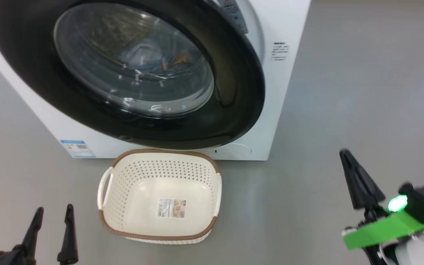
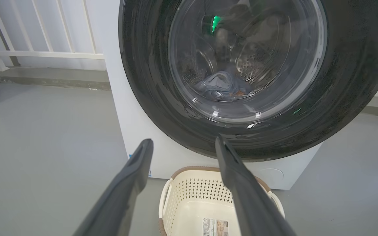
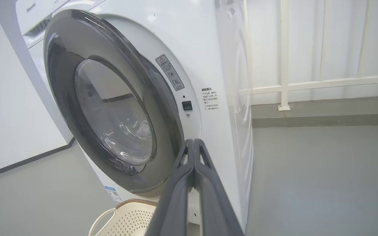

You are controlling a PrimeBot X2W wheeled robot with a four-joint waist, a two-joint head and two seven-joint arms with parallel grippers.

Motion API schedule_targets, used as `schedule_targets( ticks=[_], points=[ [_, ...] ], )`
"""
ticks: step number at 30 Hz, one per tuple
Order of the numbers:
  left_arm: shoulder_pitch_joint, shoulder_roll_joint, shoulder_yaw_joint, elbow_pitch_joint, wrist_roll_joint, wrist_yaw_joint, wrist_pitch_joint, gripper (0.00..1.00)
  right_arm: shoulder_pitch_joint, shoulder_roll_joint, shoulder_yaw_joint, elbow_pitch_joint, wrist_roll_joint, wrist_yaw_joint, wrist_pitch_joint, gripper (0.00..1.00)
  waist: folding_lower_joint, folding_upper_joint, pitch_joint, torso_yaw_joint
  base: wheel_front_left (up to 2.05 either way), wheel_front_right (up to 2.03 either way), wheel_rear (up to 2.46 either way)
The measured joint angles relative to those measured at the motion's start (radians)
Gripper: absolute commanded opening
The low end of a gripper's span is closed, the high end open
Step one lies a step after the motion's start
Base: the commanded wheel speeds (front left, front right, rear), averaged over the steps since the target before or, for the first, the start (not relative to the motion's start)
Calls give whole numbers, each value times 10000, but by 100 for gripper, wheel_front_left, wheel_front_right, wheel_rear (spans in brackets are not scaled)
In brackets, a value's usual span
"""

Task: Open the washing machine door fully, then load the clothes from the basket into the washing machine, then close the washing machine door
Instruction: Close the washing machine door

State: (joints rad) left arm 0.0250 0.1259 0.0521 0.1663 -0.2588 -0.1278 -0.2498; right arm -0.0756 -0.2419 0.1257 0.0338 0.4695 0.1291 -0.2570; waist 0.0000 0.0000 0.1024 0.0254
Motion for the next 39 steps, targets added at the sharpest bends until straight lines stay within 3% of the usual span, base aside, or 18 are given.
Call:
schedule_targets(
  ticks=[14,39],
  points=[
    [-511,-56,-261,-56,-188,0,-27,100,-2711,215,1177,1014,-2,0,0,0,0,0,480,818,0,0,0],
    [-1579,4,-708,-169,-529,0,-29,100,-5383,468,1538,3283,-13,0,0,0,0,0,1926,1523,0,0,0]
  ],
)
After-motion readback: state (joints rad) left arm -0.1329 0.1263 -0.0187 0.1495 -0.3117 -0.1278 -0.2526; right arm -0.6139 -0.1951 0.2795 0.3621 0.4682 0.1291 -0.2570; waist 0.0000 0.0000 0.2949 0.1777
